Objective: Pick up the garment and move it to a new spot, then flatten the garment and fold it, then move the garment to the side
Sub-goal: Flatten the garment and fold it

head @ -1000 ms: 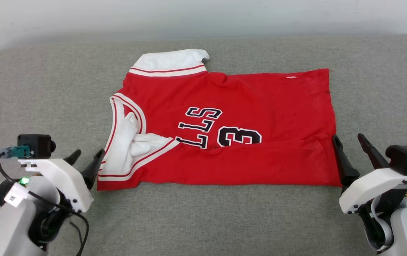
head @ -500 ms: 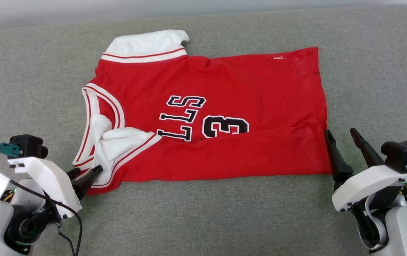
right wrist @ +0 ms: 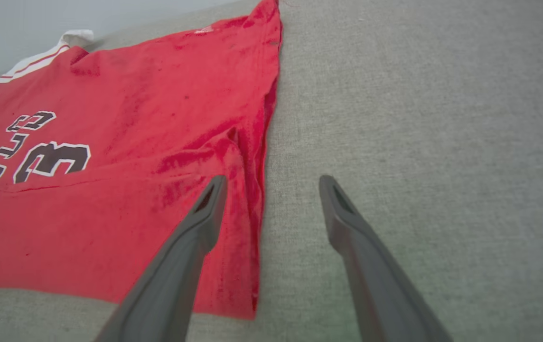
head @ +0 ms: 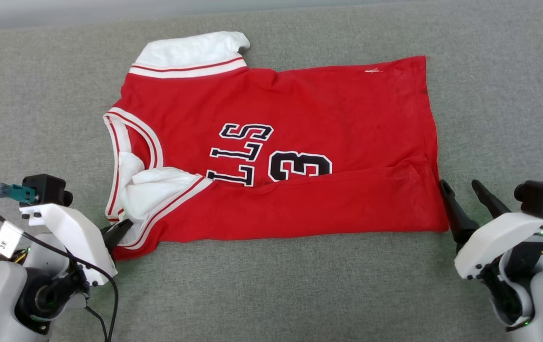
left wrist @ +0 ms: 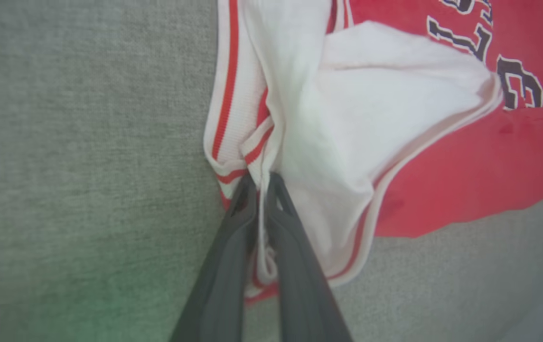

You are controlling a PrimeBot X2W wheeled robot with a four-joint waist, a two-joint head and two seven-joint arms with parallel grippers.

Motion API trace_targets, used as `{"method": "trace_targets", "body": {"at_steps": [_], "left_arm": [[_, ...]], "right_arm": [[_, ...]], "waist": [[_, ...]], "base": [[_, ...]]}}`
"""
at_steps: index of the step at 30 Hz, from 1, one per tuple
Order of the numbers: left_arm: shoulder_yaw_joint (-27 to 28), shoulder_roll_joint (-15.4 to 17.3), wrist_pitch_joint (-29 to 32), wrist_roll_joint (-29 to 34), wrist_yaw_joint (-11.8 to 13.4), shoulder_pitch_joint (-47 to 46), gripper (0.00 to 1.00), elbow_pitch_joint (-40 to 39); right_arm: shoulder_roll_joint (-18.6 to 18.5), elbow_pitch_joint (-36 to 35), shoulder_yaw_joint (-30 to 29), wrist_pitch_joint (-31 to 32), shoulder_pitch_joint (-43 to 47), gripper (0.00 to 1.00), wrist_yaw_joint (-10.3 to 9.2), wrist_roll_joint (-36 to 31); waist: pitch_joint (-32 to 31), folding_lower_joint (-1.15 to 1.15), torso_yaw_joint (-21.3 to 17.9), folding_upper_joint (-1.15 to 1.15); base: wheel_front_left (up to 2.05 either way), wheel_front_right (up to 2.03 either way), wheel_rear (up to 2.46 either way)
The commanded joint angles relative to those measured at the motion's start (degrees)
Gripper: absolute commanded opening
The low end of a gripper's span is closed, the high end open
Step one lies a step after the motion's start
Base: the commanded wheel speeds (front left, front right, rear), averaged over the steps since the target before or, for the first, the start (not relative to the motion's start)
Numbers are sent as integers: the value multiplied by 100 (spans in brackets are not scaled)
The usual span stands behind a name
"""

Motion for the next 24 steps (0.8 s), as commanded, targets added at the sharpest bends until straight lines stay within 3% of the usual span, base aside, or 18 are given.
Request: {"method": "trace_targets", "body": {"at_steps": [1, 7, 17, 18, 20, 24], "left_arm": [[-110, -84, -29, 74, -3, 99, 0, -5], [34, 121, -287, 310, 105, -24, 0, -455], [-17, 86, -343, 467, 229, -129, 0, -890], [-30, 68, -352, 471, 226, -141, 0, -890], [-54, 16, -400, 474, 219, -149, 0, -872], [-31, -47, -496, 446, 199, -127, 0, -832]], "right_arm": [[-87, 16, -16, 175, -81, 100, -3, 66], [-395, 34, 56, 1430, -197, 100, -2, 300], [-624, 300, 637, 2867, -436, 100, -2, 607], [-600, 384, 652, 3007, -424, 47, -2, 666], [-571, 497, 720, 3213, -412, 0, -1, 710], [-580, 412, 720, 3210, -520, 0, -2, 764]], "waist": [[-54, 0, 41, 0], [-160, 0, 159, 0], [-27, 0, 349, 0], [0, 0, 374, 0], [38, 0, 402, 0], [99, 0, 412, 0]], "base": [[0, 0, 0], [0, 0, 0], [0, 0, 0], [0, 0, 0], [0, 0, 0], [0, 0, 0]]}}
